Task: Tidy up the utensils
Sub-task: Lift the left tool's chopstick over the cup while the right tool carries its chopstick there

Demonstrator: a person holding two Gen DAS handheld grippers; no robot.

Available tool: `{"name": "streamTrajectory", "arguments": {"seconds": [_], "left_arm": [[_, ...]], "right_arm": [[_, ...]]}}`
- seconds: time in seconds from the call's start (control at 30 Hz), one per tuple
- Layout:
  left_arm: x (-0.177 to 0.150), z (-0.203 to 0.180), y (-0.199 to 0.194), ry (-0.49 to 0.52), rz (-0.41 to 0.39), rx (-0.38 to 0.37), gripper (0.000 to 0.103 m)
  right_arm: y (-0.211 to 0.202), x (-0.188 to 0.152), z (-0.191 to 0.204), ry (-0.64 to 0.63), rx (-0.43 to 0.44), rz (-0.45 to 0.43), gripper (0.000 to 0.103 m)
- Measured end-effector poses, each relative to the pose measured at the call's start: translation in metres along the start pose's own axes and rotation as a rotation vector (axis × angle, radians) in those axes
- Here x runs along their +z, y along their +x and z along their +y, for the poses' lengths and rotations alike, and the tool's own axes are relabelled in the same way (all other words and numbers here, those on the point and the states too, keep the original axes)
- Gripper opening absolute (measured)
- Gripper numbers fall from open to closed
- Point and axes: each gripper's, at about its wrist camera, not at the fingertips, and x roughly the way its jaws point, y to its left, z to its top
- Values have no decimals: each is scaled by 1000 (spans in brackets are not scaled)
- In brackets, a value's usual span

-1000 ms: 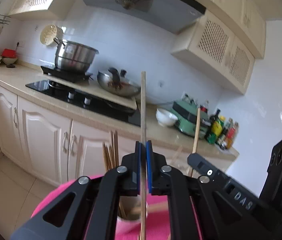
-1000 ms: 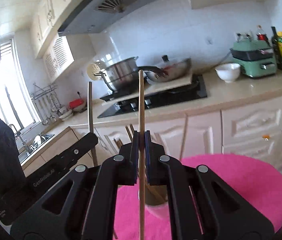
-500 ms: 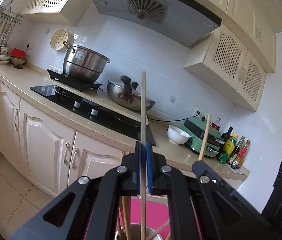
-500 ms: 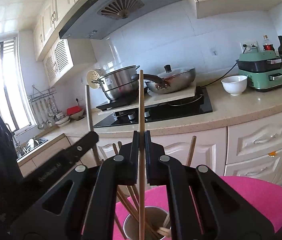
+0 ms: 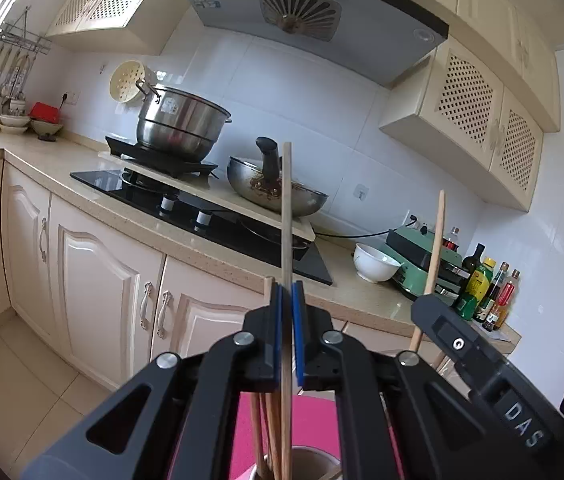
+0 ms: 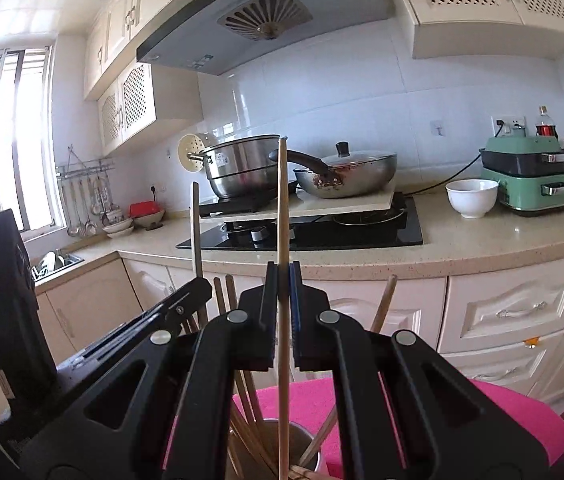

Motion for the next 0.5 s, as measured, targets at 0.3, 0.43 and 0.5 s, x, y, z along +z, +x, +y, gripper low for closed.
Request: {"name": "streamTrajectory", "arguments": {"seconds": [0.3, 0.43, 0.5], "left_arm": [[0, -4, -11, 28, -23, -1, 6], [1, -6, -13, 39, -27, -14, 6], [1, -5, -13, 41, -24, -13, 6]], "right_arm": [[-9, -5, 7, -58, 17, 11, 6], [-12, -6, 6, -55, 15, 9, 6], [-13, -7, 6, -56, 12, 8, 6]]}}
